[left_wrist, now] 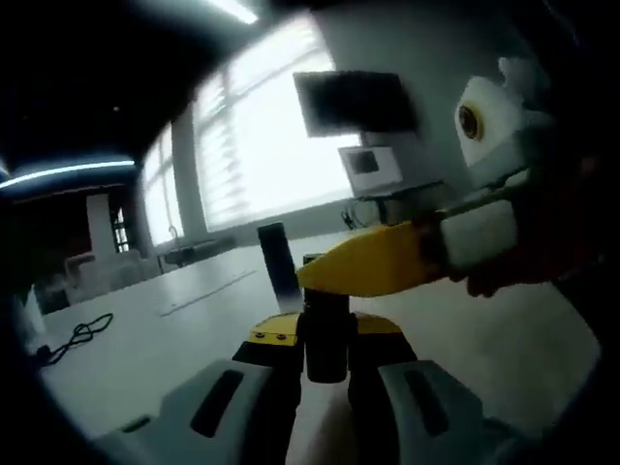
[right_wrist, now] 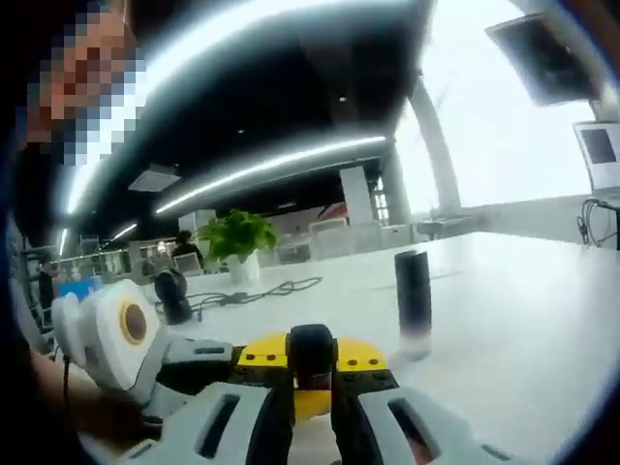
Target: Pick up cosmetic bottle twist off cap place on table pick up cap screw tight cap place on table
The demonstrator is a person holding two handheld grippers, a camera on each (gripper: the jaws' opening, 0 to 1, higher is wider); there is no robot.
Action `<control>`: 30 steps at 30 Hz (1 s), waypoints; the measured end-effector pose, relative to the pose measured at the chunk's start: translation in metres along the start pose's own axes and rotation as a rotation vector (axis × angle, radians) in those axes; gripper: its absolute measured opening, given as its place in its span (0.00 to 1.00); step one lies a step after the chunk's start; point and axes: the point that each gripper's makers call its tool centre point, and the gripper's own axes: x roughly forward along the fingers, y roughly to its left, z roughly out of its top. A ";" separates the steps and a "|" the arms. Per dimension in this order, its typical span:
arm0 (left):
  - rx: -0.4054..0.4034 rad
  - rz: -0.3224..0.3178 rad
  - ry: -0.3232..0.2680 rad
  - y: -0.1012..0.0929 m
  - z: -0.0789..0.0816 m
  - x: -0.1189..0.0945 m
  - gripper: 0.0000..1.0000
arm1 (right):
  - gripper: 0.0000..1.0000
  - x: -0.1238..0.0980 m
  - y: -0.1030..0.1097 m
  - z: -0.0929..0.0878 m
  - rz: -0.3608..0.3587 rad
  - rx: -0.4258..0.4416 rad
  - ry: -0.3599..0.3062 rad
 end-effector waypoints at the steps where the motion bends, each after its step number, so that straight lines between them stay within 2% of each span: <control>1: 0.000 0.005 0.000 0.001 0.000 0.000 0.08 | 0.08 0.000 0.000 0.000 0.001 0.002 -0.001; 10: -0.043 -0.007 -0.011 0.004 -0.001 0.001 0.08 | 0.09 0.002 -0.001 0.001 0.023 -0.018 -0.009; 13: -0.058 -0.015 -0.015 0.003 -0.001 0.002 0.08 | 0.10 0.002 0.000 0.001 0.049 -0.030 -0.014; 16: -0.066 -0.023 -0.017 0.003 0.000 0.002 0.08 | 0.16 0.002 0.005 0.002 0.088 -0.051 -0.026; 17: -0.079 -0.028 -0.022 0.003 0.000 0.001 0.08 | 0.20 0.001 0.009 0.004 0.118 -0.060 -0.039; 18: -0.090 -0.031 -0.025 0.004 0.000 0.001 0.08 | 0.21 0.001 0.008 0.004 0.117 -0.064 -0.039; 21: -0.148 -0.054 -0.030 0.003 0.000 0.001 0.08 | 0.21 0.001 0.009 0.006 0.148 -0.076 -0.047; 24: -0.224 -0.102 -0.048 0.000 0.003 -0.001 0.08 | 0.22 -0.001 0.013 0.009 0.204 -0.111 -0.069; 26: -0.244 -0.111 -0.055 0.002 0.004 -0.002 0.08 | 0.23 -0.003 0.011 0.009 0.229 -0.145 -0.077; 27: -0.251 -0.122 -0.059 0.001 0.005 -0.002 0.08 | 0.23 -0.005 0.014 0.011 0.279 -0.148 -0.084; 29: -0.263 -0.153 -0.068 -0.003 0.007 -0.003 0.08 | 0.25 -0.008 0.013 0.016 0.327 -0.143 -0.095; 30: -0.274 -0.178 -0.076 -0.007 0.009 -0.004 0.08 | 0.24 -0.011 0.016 0.018 0.382 -0.121 -0.100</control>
